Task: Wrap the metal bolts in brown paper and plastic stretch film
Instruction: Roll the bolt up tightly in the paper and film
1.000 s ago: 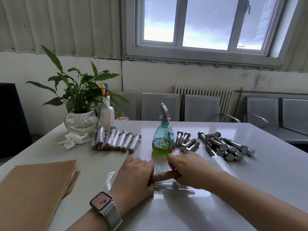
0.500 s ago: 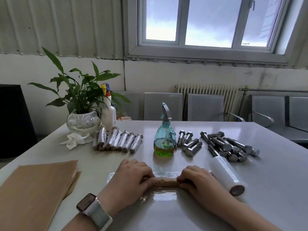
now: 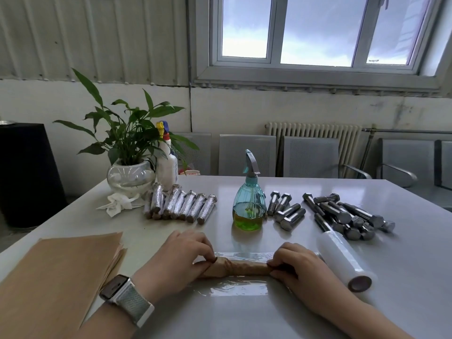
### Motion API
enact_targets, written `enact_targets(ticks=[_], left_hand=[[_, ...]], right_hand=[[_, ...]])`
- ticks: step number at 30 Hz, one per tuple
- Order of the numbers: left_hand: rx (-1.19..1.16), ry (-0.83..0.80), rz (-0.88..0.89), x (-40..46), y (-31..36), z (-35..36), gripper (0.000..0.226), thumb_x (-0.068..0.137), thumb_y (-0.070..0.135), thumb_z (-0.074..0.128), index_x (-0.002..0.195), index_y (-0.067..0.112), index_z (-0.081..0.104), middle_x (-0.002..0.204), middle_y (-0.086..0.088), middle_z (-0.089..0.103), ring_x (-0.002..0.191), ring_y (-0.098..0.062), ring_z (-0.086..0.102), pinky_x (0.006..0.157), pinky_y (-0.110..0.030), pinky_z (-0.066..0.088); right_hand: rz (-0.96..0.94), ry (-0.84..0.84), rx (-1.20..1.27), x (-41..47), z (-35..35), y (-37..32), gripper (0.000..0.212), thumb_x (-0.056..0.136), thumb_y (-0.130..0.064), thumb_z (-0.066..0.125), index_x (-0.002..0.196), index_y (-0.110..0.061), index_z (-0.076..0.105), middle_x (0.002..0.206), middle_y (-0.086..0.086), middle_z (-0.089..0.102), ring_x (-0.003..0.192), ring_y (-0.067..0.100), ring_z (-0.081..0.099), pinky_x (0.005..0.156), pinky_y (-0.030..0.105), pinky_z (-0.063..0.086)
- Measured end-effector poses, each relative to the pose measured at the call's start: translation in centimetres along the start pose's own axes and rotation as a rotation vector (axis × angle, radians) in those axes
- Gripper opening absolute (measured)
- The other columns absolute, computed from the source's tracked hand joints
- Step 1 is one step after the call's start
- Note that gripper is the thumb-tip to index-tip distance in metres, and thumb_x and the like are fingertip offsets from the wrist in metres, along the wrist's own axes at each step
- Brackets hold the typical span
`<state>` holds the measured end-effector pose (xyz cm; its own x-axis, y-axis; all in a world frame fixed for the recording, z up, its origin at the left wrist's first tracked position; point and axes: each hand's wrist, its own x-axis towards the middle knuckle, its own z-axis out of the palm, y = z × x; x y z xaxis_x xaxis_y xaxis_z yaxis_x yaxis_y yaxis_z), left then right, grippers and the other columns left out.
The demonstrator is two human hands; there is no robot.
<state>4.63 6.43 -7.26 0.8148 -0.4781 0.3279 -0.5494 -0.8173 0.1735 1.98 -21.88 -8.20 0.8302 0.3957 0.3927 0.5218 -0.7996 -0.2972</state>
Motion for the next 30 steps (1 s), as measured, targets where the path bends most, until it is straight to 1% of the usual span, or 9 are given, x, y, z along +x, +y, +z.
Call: enact_targets(ticks=[3, 6, 12, 14, 16, 19, 23, 26, 30], left_hand=[[-0.064, 0.029, 0.013, -0.2, -0.3, -0.1, 0.027, 0.087, 0.054, 0.050, 0.092, 0.037, 0.070, 0.100, 0.029, 0.054, 0.098, 0.010, 0.043, 0.087, -0.021, 0.029], [-0.134, 0.071, 0.013, -0.3, 0.1, -0.3, 0.042, 0.075, 0.070, 0.046, 0.085, 0.038, 0.071, 0.095, 0.031, 0.055, 0.095, 0.010, 0.046, 0.089, -0.016, 0.030], [-0.147, -0.039, -0.049, -0.3, 0.3, 0.1, 0.016, 0.085, 0.045, 0.063, 0.091, 0.033, 0.071, 0.096, 0.029, 0.053, 0.094, 0.007, 0.047, 0.090, -0.022, 0.035], [-0.218, -0.061, -0.112, -0.3, 0.3, -0.1, 0.008, 0.086, 0.039, 0.065, 0.084, 0.035, 0.072, 0.095, 0.028, 0.057, 0.093, 0.006, 0.052, 0.090, -0.022, 0.038], [-0.304, -0.081, -0.192, -0.2, 0.4, -0.3, 0.015, 0.084, 0.034, 0.069, 0.070, 0.040, 0.068, 0.095, 0.025, 0.061, 0.091, 0.004, 0.056, 0.091, -0.022, 0.040], [-0.318, -0.094, -0.291, -0.1, 0.7, -0.3, 0.020, 0.080, 0.038, 0.072, 0.063, 0.042, 0.063, 0.091, 0.023, 0.064, 0.086, 0.005, 0.056, 0.092, -0.026, 0.037], [-0.344, -0.008, -0.368, -0.4, 0.7, -0.2, 0.013, 0.072, 0.042, 0.077, 0.076, 0.039, 0.064, 0.075, 0.022, 0.066, 0.074, 0.003, 0.057, 0.078, -0.022, 0.039], [-0.372, -0.040, -0.351, -0.6, 0.9, -0.2, 0.018, 0.074, 0.040, 0.076, 0.085, 0.041, 0.061, 0.081, 0.031, 0.066, 0.075, 0.007, 0.057, 0.088, -0.026, 0.041], [-0.304, -0.076, -0.337, -0.4, 0.9, -0.1, 0.009, 0.078, 0.045, 0.070, 0.079, 0.047, 0.062, 0.078, 0.040, 0.061, 0.076, 0.011, 0.054, 0.091, -0.025, 0.040]], right_hand=[[0.006, -0.004, 0.009, 0.0, -0.1, 0.0, 0.006, 0.082, -0.026, 0.073, 0.086, -0.026, 0.068, 0.090, -0.019, 0.058, 0.092, 0.006, 0.056, 0.075, 0.008, 0.035], [0.008, -0.006, 0.013, 0.0, -0.1, 0.0, 0.006, 0.083, -0.025, 0.072, 0.087, -0.026, 0.068, 0.091, -0.019, 0.059, 0.092, 0.006, 0.056, 0.078, 0.014, 0.040], [0.015, -0.017, 0.030, 0.2, -0.1, -0.1, 0.007, 0.082, -0.024, 0.074, 0.086, -0.025, 0.068, 0.087, -0.023, 0.053, 0.091, 0.005, 0.056, 0.077, 0.013, 0.038], [0.017, -0.018, 0.033, 0.2, -0.1, -0.1, 0.008, 0.081, -0.023, 0.074, 0.086, -0.024, 0.068, 0.087, -0.024, 0.053, 0.091, 0.005, 0.056, 0.077, 0.012, 0.037], [0.020, -0.017, 0.031, 0.2, -0.2, 0.0, 0.008, 0.082, -0.023, 0.074, 0.087, -0.024, 0.068, 0.087, -0.023, 0.053, 0.091, 0.005, 0.056, 0.076, 0.008, 0.035], [0.018, -0.022, 0.035, 0.2, -0.2, 0.1, 0.008, 0.082, -0.023, 0.074, 0.087, -0.025, 0.068, 0.087, -0.023, 0.054, 0.091, 0.006, 0.056, 0.075, 0.007, 0.034], [0.021, -0.014, 0.042, 0.2, -0.2, 0.0, 0.009, 0.081, -0.022, 0.075, 0.085, -0.025, 0.067, 0.087, -0.022, 0.055, 0.091, 0.006, 0.056, 0.077, 0.013, 0.039], [0.027, -0.018, 0.043, 0.1, -0.2, -0.1, 0.009, 0.081, -0.022, 0.075, 0.084, -0.025, 0.066, 0.088, -0.020, 0.057, 0.091, 0.007, 0.056, 0.080, 0.020, 0.043], [0.027, -0.013, 0.050, 0.1, -0.2, -0.1, 0.009, 0.081, -0.022, 0.074, 0.084, -0.026, 0.066, 0.088, -0.021, 0.056, 0.091, 0.006, 0.056, 0.077, 0.014, 0.040]])
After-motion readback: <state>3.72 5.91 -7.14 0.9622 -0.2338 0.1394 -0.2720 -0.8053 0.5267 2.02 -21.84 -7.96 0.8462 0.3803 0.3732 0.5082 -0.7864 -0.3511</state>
